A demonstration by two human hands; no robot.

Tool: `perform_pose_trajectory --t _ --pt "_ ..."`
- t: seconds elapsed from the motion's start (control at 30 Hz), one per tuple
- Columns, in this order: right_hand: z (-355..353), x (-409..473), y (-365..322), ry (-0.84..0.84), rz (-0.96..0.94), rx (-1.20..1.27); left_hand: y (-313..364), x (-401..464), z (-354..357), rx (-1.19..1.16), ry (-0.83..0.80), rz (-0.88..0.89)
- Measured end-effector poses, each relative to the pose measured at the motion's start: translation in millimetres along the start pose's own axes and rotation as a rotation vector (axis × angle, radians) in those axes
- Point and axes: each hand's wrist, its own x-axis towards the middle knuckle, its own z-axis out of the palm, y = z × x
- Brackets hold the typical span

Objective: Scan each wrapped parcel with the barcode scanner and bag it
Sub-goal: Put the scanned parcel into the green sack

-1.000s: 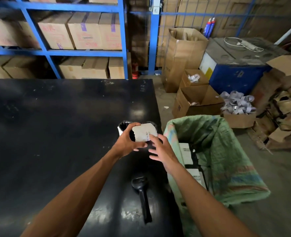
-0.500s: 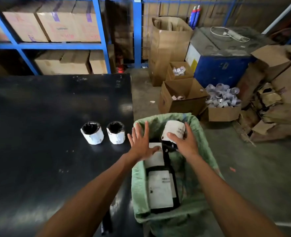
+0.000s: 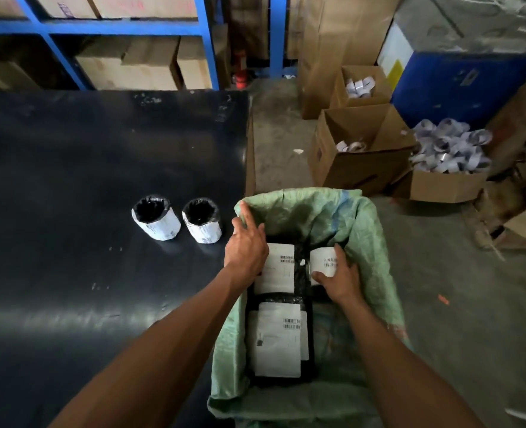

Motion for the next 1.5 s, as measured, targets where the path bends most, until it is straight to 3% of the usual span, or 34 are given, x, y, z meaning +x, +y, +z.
perform_pose_trajectory --t 0.37,0.8,0.93,1.1,1.3,1.5 --pt "47 76 18 -0.133 0.03 -0.194 -1 -6 -6 0.444 0.26 0.256" --pt "65 95 30 -0.143 0.031 -0.271 -4 -5 -4 0.427 0.248 0.232" --pt "65 77 25 -0.096 0.055 -0.326 -1 -8 -10 0.322 0.244 0.217" --pt "57 41 21 -0.055 -0.001 -0.306 10 -21 -29 0.075 0.353 0.134" --pt "36 -5 -3 -0.037 -0.095 -0.358 4 -32 -26 -0.411 0.169 0.006" --pt "7 -56 -46 0.026 -0.259 -0.367 -21 -46 -36 -0.428 0.161 0.072"
